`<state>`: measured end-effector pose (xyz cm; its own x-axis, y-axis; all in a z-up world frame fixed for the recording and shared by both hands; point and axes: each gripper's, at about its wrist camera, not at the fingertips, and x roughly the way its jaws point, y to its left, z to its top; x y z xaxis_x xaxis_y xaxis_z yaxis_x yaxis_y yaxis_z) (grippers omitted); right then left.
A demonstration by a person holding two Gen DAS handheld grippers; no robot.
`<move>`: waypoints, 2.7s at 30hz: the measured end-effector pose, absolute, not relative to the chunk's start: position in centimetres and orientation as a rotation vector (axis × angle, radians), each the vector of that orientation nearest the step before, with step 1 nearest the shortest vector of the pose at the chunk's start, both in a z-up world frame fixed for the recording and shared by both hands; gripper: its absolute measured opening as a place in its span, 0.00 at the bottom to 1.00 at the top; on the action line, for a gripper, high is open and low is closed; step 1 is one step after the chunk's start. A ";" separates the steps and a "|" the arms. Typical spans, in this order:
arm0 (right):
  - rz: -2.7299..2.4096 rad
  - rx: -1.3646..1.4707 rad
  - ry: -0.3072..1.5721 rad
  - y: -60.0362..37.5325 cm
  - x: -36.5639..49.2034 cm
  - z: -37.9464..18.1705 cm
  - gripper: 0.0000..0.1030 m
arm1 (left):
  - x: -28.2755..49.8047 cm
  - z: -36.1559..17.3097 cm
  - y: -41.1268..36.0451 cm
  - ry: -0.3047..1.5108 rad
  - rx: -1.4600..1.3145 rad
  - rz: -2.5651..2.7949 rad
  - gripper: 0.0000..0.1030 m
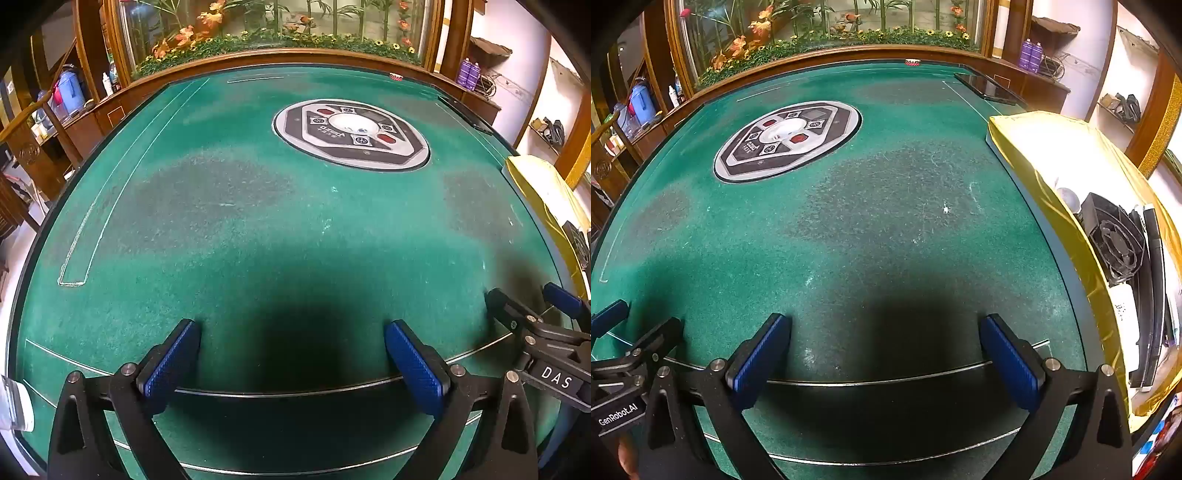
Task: Organize rigid objects
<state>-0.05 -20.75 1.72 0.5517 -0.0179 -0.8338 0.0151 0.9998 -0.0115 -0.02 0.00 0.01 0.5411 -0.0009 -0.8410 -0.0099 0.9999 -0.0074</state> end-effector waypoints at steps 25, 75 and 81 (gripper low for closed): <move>-0.020 -0.004 0.991 -20.8 0.1 1.6 1.00 | -0.1 0.0 0.0 1.003 -0.015 0.003 0.99; -0.009 -0.006 0.978 -20.4 -1.2 1.5 1.00 | 0.2 0.1 0.1 1.004 -0.014 -0.001 0.99; -0.009 -0.007 0.977 -20.4 -1.2 1.5 1.00 | 0.2 0.1 0.1 1.004 -0.015 -0.001 0.99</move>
